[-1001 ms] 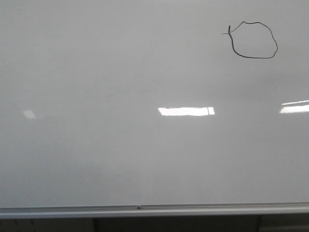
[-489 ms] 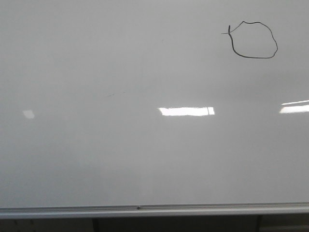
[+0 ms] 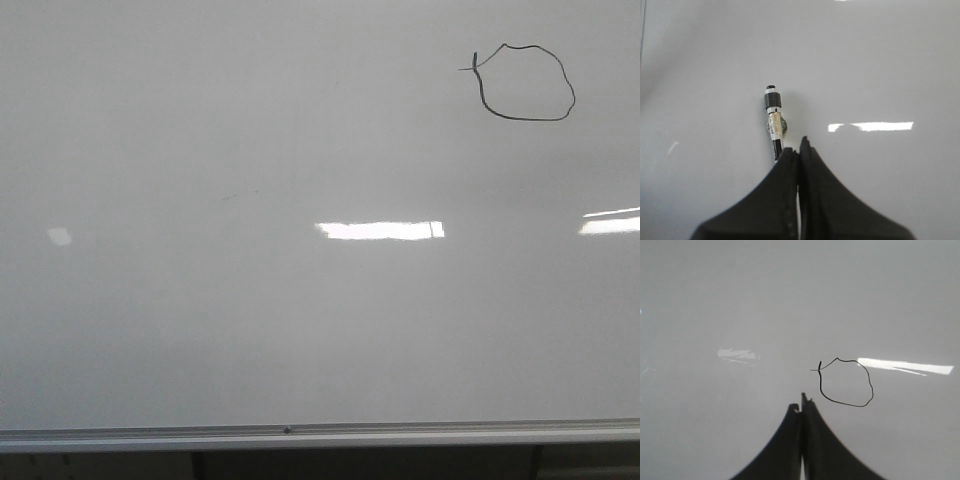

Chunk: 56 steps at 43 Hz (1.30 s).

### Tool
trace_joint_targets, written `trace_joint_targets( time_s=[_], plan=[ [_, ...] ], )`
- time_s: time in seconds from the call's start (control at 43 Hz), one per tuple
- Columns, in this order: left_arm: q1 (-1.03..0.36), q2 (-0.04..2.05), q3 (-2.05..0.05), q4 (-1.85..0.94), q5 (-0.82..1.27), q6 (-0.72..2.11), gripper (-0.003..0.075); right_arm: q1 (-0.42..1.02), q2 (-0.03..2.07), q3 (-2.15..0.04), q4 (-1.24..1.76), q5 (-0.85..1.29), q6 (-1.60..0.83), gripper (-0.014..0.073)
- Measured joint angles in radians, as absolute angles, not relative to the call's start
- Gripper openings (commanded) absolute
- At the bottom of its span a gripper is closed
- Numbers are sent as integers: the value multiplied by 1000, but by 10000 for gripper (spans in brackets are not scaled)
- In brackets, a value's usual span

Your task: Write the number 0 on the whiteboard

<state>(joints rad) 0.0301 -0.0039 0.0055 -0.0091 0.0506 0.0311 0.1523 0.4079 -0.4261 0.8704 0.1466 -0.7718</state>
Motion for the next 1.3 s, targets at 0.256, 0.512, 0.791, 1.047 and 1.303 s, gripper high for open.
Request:
trace_joint_targets(
  time_s=[0.256, 0.512, 0.791, 1.047, 1.303],
  plan=[
    [30, -4, 5, -9, 51, 31, -19, 152, 408, -421, 870, 132, -772, -68],
    [30, -4, 5, -9, 51, 31, -20, 152, 357, -334, 580, 111, -587, -68],
    [30, -4, 5, -9, 51, 31, -19, 30, 167, -128, 163, 133, -127, -68],
    [30, -4, 5, -9, 51, 31, -19, -33, 33, 23, 71, 151, -29, -68],
    [30, -4, 5, -9, 52, 31, -19, -33, -9, 27, 67, 233, -22, -68]
  ],
)
